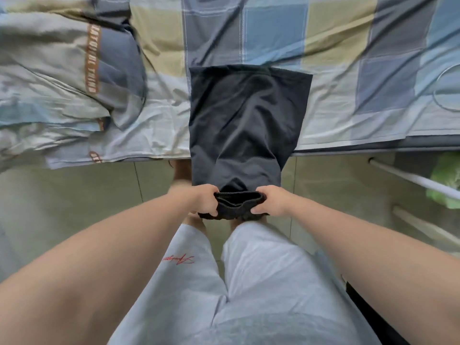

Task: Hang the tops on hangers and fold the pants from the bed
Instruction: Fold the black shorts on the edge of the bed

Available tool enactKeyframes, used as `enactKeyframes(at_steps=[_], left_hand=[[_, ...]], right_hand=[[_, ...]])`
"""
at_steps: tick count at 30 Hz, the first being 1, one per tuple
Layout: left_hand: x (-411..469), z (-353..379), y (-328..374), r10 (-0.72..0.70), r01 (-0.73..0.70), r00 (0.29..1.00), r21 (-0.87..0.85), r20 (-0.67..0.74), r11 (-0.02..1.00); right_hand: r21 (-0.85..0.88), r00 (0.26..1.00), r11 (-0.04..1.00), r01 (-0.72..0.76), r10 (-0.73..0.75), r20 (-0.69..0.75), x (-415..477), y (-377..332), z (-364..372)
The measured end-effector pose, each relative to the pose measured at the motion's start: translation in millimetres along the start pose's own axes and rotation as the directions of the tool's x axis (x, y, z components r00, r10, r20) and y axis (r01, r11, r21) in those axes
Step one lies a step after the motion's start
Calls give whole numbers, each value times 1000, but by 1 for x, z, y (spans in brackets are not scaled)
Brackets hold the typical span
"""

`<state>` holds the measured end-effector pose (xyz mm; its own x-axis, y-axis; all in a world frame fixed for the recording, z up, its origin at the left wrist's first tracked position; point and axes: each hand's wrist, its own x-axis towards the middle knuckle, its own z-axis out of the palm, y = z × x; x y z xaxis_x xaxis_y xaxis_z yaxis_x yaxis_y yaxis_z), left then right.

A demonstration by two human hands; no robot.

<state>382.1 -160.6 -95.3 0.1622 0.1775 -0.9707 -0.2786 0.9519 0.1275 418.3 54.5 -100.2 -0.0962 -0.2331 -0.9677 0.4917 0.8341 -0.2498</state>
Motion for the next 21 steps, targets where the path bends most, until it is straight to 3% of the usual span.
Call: enactKeyframes(at_steps=[3, 8, 10, 14, 17, 21], left_hand=[[-2, -27, 10, 18, -29, 998, -168, -64, 985], [-5, -100, 37, 85, -185, 910, -215, -405, 959], [-2, -127, 47, 100, -273, 842, -259, -530, 926], [6, -159, 61, 87, -448, 617, -258, -782, 856], [16, -163, 60, 3, -493, 532, -307, -847, 814], [37, -147, 45, -188, -363, 520, -414, -834, 835]], right_hand=[[108, 997, 994, 25, -16, -75, 2, -6, -28], [266, 946, 956, 124, -33, -324, 10, -31, -105], [292, 899, 940, 178, -35, -437, 16, -43, -134], [278, 737, 933, 227, 22, -676, 35, -63, -174], [311, 655, 923, 227, 92, -750, 45, -66, -181], [384, 675, 912, 144, 194, -712, 60, -47, -161]])
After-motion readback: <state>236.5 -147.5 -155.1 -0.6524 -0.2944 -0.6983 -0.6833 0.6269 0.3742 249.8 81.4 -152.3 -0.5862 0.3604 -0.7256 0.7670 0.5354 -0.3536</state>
